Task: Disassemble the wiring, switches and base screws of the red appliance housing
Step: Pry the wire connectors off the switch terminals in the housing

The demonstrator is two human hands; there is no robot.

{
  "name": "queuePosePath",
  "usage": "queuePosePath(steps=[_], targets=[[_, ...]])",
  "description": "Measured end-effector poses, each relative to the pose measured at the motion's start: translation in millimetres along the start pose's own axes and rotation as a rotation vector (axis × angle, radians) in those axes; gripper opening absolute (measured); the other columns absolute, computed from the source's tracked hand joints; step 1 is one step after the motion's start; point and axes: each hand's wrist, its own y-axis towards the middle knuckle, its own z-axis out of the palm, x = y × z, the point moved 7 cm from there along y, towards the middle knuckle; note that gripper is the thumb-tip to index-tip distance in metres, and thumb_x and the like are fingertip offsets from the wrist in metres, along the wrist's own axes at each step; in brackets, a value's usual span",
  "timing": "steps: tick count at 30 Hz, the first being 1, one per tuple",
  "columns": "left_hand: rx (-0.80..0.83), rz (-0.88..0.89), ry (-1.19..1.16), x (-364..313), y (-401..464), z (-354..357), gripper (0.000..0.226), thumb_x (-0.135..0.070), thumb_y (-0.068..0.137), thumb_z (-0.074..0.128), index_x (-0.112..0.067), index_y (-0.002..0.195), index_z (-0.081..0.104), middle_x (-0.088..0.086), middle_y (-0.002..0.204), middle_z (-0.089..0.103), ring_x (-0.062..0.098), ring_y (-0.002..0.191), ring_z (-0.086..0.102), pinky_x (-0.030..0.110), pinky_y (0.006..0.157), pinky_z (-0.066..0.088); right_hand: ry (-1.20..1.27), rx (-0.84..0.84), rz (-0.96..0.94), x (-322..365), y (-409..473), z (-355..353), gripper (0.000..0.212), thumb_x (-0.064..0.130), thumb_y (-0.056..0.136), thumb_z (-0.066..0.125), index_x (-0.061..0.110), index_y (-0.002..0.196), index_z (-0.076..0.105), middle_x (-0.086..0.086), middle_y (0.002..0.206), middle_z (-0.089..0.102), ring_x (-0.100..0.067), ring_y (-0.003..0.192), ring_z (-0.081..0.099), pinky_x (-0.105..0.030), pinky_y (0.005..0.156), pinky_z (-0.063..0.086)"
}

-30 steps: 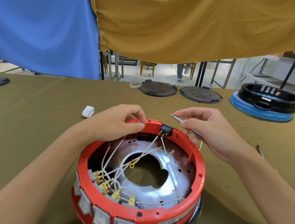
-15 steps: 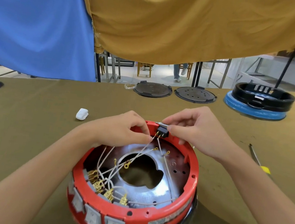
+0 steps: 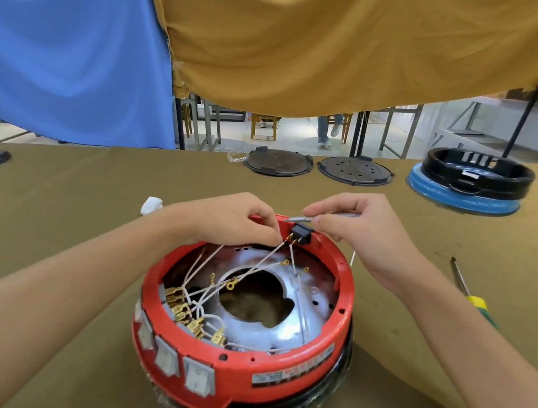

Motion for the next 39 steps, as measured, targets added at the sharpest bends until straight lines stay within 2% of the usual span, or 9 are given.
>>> queuePosePath(steps=[2,5,7,13,17,25,31,36,39], targets=[[-0.031,0.001,-0.006,-3.0,3.7,6.2,0.011,-0.035,0.086,0.069,-0.026,0.088,0.075,-0.016,0.111,0.058,0.003,0.102,0.054,0.005,0.080,0.039,-0.021,-0.029,-0.021,0.8,-0.1,-2.1,0.015,0.003,0.082,0.073,0.017,0.081,0.080,0.003,0.066,0.070,-0.002,0.059,0.059,-0.014,0.059,0.048],[-0.110,-0.040,0.064,1.8,6.9,11.9,0.011,-0.040,0.085,0.068,-0.030,0.087,0.074,-0.030,0.109,0.048,-0.003,0.112,0.045,0.032,0.110,0.028,-0.021,-0.077,-0.071,2.4,0.3,-6.0,0.009,0.006,0.079,0.080,0.015,0.080,0.077,-0.002,0.073,0.073,-0.006,0.064,0.062,-0.019,0.063,0.051],[-0.144,-0.057,0.036,3.8,7.9,12.8,0.012,-0.039,0.085,0.067,-0.029,0.083,0.074,-0.029,0.105,0.053,-0.001,0.108,0.047,0.042,0.114,0.023,0.016,-0.098,-0.081,0.7,2.0,-8.5,0.009,0.007,0.077,0.082,0.014,0.077,0.078,-0.004,0.070,0.072,-0.006,0.063,0.061,-0.017,0.062,0.050],[-0.203,-0.097,-0.069,6.9,10.2,12.9,0.016,-0.037,0.082,0.069,-0.024,0.084,0.077,-0.011,0.111,0.066,-0.002,0.103,0.051,0.039,0.107,0.024,0.262,-0.120,-0.046,-10.7,7.7,-11.2,0.008,0.003,0.083,0.076,0.011,0.084,0.078,0.005,0.062,0.064,-0.006,0.056,0.050,-0.019,0.062,0.046],[-0.218,-0.132,-0.094,8.7,9.3,13.7,0.015,-0.039,0.080,0.070,-0.026,0.082,0.077,-0.013,0.109,0.066,-0.001,0.106,0.049,0.033,0.092,0.019,0.335,-0.127,-0.059,-12.2,9.1,-8.9,0.011,0.010,0.095,0.065,0.008,0.091,0.075,0.001,0.075,0.070,-0.009,0.066,0.057,-0.022,0.069,0.052],[-0.207,-0.161,-0.134,6.8,6.4,15.2,0.013,-0.040,0.080,0.069,-0.030,0.080,0.077,-0.015,0.109,0.063,0.007,0.111,0.045,0.030,0.069,0.010,0.275,-0.083,-0.164,-4.4,6.7,-3.1,0.022,0.011,0.101,0.055,0.005,0.083,0.065,-0.006,0.075,0.064,-0.015,0.063,0.057,-0.022,0.056,0.050],[-0.200,-0.174,-0.158,10.2,8.5,14.3,0.010,-0.040,0.078,0.071,-0.032,0.077,0.077,-0.016,0.106,0.063,0.017,0.119,0.044,0.040,0.109,0.022,0.151,-0.073,-0.227,1.3,4.1,0.4,0.019,0.007,0.100,0.056,-0.001,0.084,0.063,0.002,0.066,0.062,-0.012,0.054,0.056,-0.023,0.056,0.050],[-0.198,-0.184,-0.158,8.9,8.1,13.7,0.011,-0.043,0.077,0.071,-0.034,0.075,0.077,-0.015,0.107,0.062,0.019,0.119,0.043,0.043,0.110,0.023,0.050,-0.078,-0.306,8.2,-0.2,4.0,0.016,0.007,0.098,0.059,0.004,0.083,0.064,-0.010,0.068,0.062,-0.018,0.056,0.057,-0.032,0.060,0.053],[-0.201,-0.182,-0.154,8.4,7.6,13.0,0.010,-0.041,0.078,0.071,-0.034,0.075,0.077,-0.014,0.108,0.063,0.018,0.119,0.044,0.042,0.109,0.023,-0.030,-0.041,-0.360,12.5,-3.2,8.6,0.015,0.007,0.097,0.062,0.011,0.082,0.064,-0.005,0.070,0.064,-0.014,0.057,0.059,-0.027,0.061,0.052]])
